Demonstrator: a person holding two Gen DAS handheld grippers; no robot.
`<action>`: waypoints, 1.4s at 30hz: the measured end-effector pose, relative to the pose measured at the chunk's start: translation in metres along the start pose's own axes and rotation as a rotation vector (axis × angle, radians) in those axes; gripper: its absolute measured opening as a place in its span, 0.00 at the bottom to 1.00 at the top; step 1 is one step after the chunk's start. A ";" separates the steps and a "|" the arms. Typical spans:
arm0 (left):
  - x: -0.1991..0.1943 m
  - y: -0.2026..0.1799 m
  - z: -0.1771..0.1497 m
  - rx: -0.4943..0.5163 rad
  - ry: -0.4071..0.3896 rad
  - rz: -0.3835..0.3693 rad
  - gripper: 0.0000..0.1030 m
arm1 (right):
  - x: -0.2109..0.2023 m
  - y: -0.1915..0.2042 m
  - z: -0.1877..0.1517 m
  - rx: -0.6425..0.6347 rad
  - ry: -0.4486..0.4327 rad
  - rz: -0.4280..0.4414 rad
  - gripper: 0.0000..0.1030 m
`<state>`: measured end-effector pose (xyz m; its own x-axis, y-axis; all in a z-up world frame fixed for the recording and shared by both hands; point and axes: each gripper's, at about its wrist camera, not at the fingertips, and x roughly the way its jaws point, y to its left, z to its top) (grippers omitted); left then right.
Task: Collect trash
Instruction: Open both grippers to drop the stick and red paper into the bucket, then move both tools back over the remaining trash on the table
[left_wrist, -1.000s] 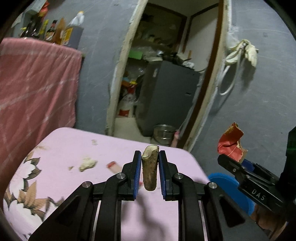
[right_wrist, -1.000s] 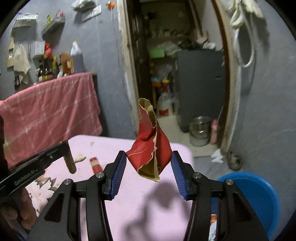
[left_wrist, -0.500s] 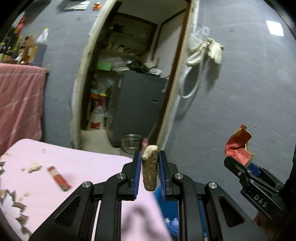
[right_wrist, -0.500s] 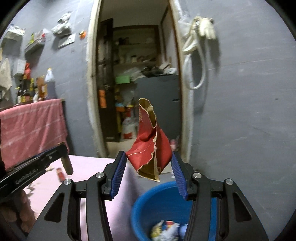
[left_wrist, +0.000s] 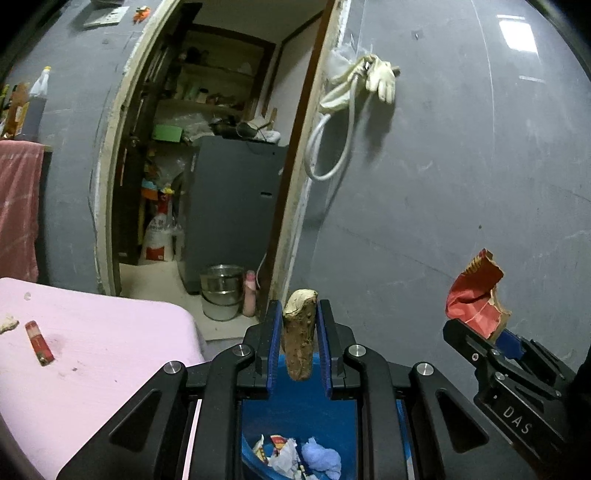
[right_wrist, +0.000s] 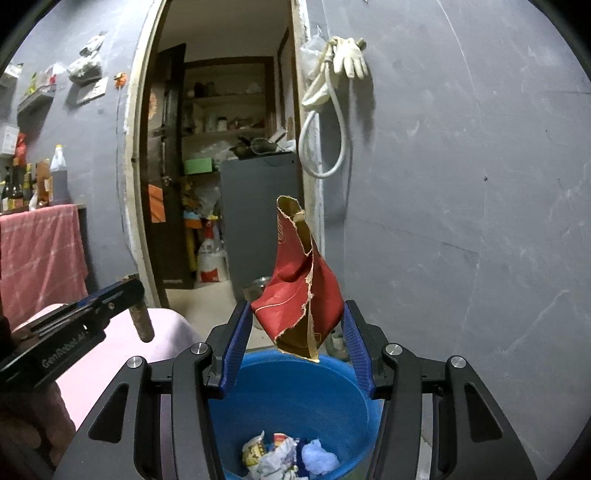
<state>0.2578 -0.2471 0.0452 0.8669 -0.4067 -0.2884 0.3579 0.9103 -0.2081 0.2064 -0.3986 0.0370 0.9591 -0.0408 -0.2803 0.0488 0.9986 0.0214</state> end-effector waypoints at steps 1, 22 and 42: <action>0.003 0.001 -0.001 0.002 0.010 -0.002 0.15 | 0.002 -0.001 -0.001 0.002 0.008 0.001 0.47; 0.043 0.020 -0.026 -0.096 0.232 -0.021 0.35 | 0.027 -0.015 -0.012 0.062 0.136 0.018 0.52; -0.010 0.056 0.009 -0.108 0.066 0.121 0.92 | 0.009 -0.006 0.010 0.131 0.013 0.036 0.86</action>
<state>0.2724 -0.1912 0.0445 0.8755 -0.3017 -0.3774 0.2093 0.9408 -0.2666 0.2172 -0.4050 0.0438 0.9572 -0.0036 -0.2894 0.0511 0.9863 0.1568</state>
